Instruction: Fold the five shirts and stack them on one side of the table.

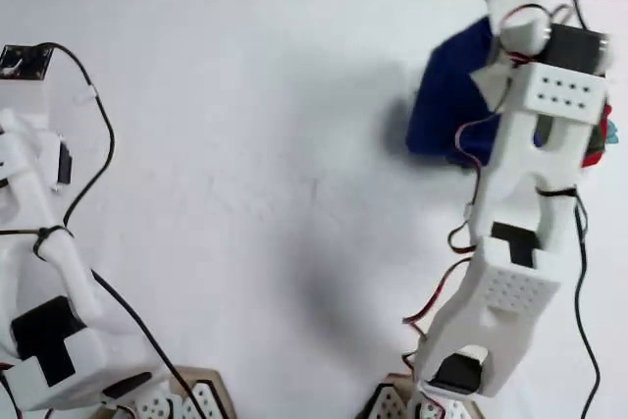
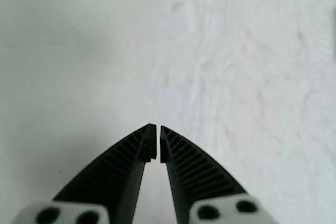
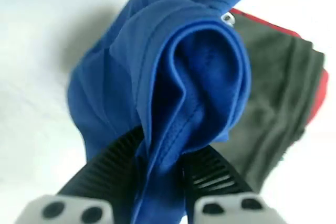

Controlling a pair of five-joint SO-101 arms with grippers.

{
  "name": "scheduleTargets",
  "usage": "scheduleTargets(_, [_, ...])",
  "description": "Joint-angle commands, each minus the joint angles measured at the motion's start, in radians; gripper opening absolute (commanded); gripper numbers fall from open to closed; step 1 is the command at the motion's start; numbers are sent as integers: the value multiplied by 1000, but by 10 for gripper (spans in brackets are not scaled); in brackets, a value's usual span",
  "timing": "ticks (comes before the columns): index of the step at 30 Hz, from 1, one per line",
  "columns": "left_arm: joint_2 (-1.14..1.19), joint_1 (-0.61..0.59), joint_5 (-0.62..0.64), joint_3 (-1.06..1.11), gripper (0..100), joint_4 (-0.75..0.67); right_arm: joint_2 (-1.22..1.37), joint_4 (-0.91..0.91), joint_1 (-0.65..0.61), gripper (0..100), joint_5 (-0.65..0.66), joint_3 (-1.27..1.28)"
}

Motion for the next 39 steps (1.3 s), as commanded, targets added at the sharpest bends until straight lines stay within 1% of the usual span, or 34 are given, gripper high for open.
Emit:
scheduleTargets(1, [-49, -5, 2, -25, 46, -15, 16, -65, 79, 17, 89, -29])
scheduleTargets(4, [-51, -3, 2, 10, 46, -17, 56, -183, 147, 17, 94, -29])
scheduleTargets(7, [-55, -3, 2, 67, 46, -64, 104, -292, 188, 17, 94, -29])
scheduleTargets(12, [-57, -3, 2, 105, 46, -100, 203, -449, 209, 17, 98, -29])
scheduleTargets(18, [-57, -3, 2, 97, 46, -100, 295, -532, 214, 22, 94, -29])
scheduleTargets(19, [-57, -3, 2, 97, 46, -100, 303, -535, 214, 38, 94, -29])
scheduleTargets(21, [-57, -3, 2, 97, 46, -100, 311, -530, 214, 108, 89, -29])
scheduleTargets(23, [-57, -3, 2, 96, 46, -100, 298, -529, 214, 190, 23, -31])
scheduleTargets(25, [-57, -3, 2, 96, 46, -100, 285, -556, 225, 238, -106, -64])
scheduleTargets(28, [-57, -3, 2, 96, 46, -100, 282, -622, 236, 241, -281, -121])
scheduleTargets(30, [-57, -3, 2, 96, 46, -100, 275, -636, 240, 241, -353, -158])
scheduleTargets(34, [-57, -5, 2, 96, 46, -98, 275, -634, 234, 241, -433, -262])
scheduleTargets(39, [-57, -5, 2, 94, 46, -100, 282, -633, 202, 238, -433, -287])
